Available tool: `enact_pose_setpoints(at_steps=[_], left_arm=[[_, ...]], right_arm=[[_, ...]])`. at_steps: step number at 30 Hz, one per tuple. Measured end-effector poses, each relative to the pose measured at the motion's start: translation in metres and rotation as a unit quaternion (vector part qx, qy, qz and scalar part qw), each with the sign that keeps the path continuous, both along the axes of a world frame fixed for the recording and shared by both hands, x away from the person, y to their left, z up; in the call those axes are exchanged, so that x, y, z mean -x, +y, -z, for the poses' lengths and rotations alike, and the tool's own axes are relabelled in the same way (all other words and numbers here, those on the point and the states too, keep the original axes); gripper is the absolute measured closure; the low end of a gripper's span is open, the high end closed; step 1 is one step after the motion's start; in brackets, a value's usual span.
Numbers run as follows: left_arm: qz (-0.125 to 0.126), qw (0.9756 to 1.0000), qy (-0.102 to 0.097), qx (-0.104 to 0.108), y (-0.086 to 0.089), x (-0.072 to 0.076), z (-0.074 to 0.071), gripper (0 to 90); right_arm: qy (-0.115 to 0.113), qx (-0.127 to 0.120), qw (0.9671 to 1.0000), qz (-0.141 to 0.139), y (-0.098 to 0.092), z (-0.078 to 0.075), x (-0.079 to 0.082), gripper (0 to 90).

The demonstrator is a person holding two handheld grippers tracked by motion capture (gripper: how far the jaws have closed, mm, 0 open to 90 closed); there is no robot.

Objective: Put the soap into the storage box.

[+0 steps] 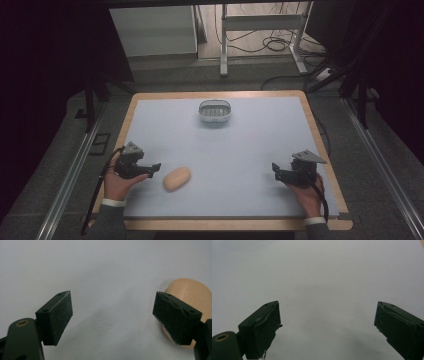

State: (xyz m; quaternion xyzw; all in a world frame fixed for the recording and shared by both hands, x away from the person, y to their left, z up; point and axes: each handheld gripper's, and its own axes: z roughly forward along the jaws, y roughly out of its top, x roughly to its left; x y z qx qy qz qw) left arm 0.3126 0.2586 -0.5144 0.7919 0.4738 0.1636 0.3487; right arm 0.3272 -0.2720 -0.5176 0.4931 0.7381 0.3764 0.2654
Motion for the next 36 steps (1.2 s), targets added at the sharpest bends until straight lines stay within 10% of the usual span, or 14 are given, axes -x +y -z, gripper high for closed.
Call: enact_pose_setpoints(at_steps=[36], left_arm=[[0.032,0.9992,0.018,-0.014,-0.015,0.007,-0.023,19.8]], right_arm=[[-0.022,-0.036,0.9991,0.002,-0.013,0.005,0.008,8.9]])
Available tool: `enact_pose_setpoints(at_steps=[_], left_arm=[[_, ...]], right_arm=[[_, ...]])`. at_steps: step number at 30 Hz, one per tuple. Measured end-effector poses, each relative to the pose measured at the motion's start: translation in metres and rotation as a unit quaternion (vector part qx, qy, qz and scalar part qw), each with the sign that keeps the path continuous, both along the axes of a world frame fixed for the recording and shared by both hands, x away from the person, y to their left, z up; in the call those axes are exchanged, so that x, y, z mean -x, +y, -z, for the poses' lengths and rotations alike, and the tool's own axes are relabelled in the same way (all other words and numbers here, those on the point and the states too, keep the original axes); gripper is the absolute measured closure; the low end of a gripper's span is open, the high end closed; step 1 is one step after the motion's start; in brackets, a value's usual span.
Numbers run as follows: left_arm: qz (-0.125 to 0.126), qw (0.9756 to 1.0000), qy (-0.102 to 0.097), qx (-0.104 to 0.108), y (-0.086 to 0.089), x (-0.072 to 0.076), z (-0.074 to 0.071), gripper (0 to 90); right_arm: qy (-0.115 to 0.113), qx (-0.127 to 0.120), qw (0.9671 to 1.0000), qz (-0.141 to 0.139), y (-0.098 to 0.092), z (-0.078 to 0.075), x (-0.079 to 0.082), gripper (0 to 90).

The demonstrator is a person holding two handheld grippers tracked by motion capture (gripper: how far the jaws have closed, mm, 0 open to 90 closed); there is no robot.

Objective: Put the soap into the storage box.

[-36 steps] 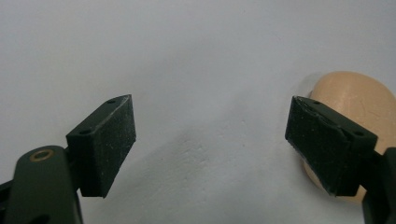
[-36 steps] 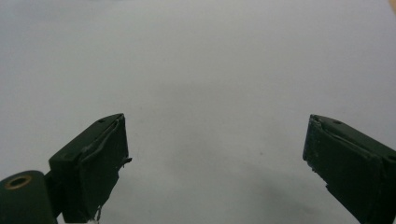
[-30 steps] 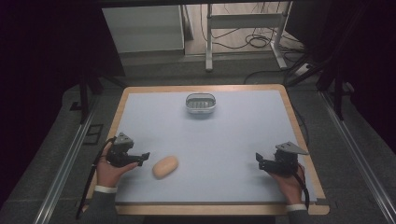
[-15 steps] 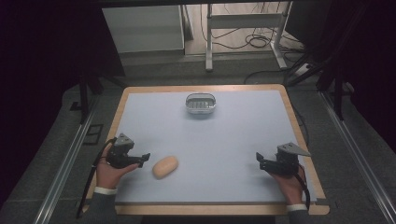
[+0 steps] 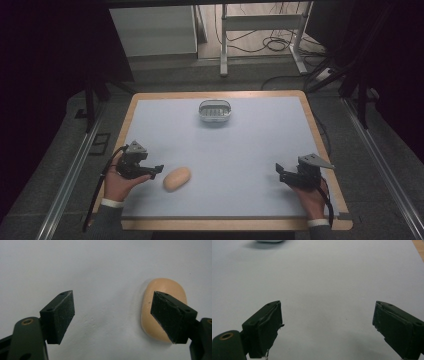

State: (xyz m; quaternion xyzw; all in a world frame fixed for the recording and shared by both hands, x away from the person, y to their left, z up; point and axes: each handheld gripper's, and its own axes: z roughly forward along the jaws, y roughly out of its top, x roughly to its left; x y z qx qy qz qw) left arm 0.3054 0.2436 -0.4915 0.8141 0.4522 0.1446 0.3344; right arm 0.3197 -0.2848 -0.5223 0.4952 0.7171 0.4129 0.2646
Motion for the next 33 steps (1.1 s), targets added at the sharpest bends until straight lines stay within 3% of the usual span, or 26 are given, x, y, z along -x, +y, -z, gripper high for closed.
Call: enact_pose_setpoints(at_steps=[5,12,18,33], left_arm=[[0.005,1.0000,0.001,0.004,-0.002,0.001,-0.003,20.1],[0.007,0.9999,0.001,-0.007,-0.005,-0.002,-0.015,19.9],[0.027,0.9994,0.009,-0.020,-0.020,-0.006,-0.021,19.7],[0.074,0.9956,0.035,-0.045,-0.049,-0.004,-0.007,19.1]], right_arm=[[-0.002,0.001,1.0000,0.001,0.000,0.000,0.001,9.1],[0.000,0.007,1.0000,0.001,0.002,0.002,0.001,9.4],[-0.001,0.004,1.0000,0.004,0.001,0.003,0.002,9.4],[0.000,0.013,0.9999,0.002,0.003,0.003,0.002,9.4]])
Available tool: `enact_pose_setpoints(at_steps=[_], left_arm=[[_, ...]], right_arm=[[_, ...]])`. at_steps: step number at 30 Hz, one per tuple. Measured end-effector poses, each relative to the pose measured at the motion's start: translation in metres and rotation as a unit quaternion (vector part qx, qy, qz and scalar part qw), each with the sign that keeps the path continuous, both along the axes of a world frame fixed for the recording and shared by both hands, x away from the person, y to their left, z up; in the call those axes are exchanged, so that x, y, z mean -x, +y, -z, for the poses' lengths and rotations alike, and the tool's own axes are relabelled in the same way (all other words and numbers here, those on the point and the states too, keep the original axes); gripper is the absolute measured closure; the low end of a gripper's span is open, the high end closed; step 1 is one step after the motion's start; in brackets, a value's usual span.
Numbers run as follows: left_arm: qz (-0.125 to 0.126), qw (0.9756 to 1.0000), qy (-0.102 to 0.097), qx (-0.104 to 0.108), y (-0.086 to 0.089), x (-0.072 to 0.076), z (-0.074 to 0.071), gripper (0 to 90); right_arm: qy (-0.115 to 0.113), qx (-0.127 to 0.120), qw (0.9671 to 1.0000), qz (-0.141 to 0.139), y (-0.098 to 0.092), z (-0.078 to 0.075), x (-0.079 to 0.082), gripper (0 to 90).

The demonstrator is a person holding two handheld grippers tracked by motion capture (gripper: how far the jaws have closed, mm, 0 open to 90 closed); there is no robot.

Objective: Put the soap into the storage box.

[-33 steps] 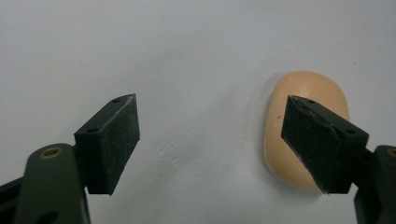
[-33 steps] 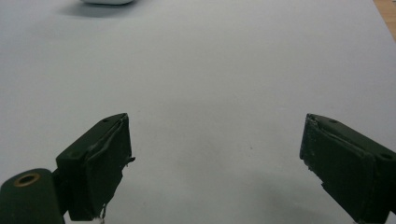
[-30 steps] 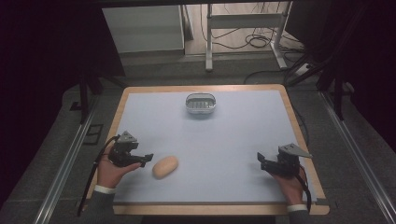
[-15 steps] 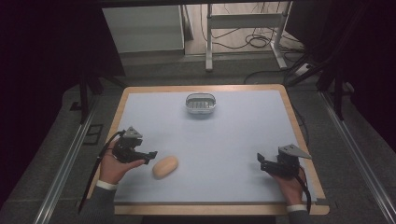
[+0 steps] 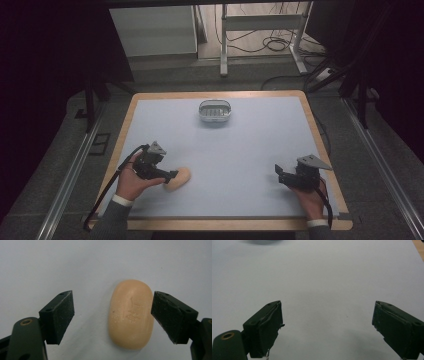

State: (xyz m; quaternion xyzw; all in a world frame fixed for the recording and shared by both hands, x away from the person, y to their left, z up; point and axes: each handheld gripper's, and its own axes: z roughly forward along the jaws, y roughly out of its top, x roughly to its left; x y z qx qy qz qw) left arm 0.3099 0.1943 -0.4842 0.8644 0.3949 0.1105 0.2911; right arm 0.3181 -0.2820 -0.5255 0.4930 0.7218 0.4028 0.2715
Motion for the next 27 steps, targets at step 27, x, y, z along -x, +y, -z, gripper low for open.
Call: enact_pose_setpoints(at_steps=[27], left_arm=[[0.047,0.9960,0.060,-0.046,-0.029,-0.005,0.030,18.9]], right_arm=[[0.002,0.004,1.0000,0.002,0.001,0.000,-0.001,9.4]])
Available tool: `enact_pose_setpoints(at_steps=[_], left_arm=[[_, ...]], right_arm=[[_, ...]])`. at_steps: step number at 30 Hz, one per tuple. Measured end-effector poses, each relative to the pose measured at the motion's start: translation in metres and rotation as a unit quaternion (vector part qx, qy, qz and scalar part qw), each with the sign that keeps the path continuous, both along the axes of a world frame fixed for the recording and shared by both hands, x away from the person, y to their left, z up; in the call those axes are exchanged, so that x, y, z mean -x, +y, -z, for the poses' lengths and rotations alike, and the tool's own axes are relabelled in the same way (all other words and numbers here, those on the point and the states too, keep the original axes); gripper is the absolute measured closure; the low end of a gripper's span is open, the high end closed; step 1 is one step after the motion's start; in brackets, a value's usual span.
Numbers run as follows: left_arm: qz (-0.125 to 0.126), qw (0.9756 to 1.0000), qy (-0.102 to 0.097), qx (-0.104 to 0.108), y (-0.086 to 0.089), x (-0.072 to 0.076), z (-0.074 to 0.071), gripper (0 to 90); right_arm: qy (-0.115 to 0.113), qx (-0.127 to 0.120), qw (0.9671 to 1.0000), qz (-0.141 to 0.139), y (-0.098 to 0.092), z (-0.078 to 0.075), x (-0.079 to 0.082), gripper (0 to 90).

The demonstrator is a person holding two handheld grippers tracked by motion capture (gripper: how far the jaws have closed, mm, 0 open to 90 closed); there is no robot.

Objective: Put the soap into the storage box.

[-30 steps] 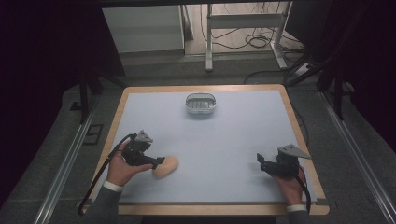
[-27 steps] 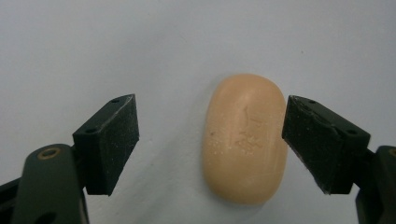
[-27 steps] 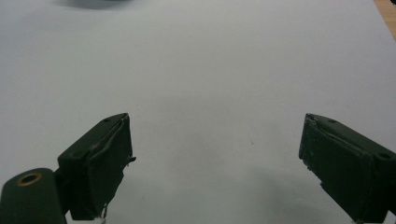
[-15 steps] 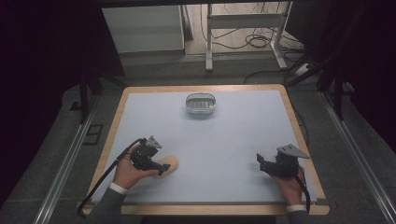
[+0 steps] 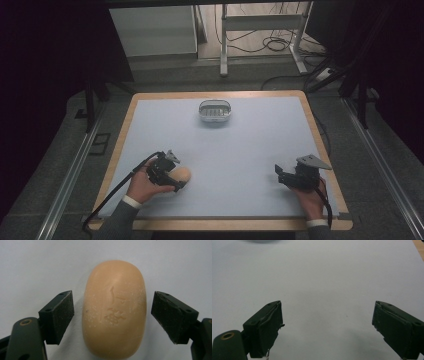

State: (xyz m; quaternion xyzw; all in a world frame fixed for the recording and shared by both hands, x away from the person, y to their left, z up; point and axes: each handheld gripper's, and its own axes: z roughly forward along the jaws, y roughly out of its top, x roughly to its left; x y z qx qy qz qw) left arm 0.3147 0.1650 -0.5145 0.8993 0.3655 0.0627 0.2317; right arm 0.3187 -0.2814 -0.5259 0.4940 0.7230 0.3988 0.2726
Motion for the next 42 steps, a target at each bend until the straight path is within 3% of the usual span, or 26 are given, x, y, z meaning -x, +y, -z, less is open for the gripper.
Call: enact_pose_setpoints(at_steps=[6,11,21,30,36,42], left_arm=[[0.000,0.9999,0.006,-0.011,-0.003,-0.002,0.007,23.5],[-0.005,1.0000,0.002,-0.003,-0.001,-0.001,0.005,32.4],[-0.003,0.9999,-0.007,-0.008,-0.001,0.000,0.004,32.8],[-0.005,0.9999,-0.013,0.009,0.004,-0.002,-0.007,32.8],[-0.007,0.9998,-0.019,0.007,0.007,-0.005,-0.012,32.8],[-0.001,0.9993,-0.035,0.011,0.003,-0.008,-0.022,32.8]], right_arm=[[-0.001,-0.001,1.0000,0.001,0.000,0.000,0.000,9.4],[-0.002,0.000,1.0000,0.001,0.000,0.000,0.000,9.4],[-0.001,0.000,1.0000,0.004,0.000,0.000,0.000,9.4],[-0.002,0.002,1.0000,0.006,0.000,0.000,0.000,9.4],[-0.001,0.003,1.0000,0.006,0.000,0.000,0.000,9.4],[-0.001,0.007,0.9999,0.007,0.001,0.000,0.001,9.4]])
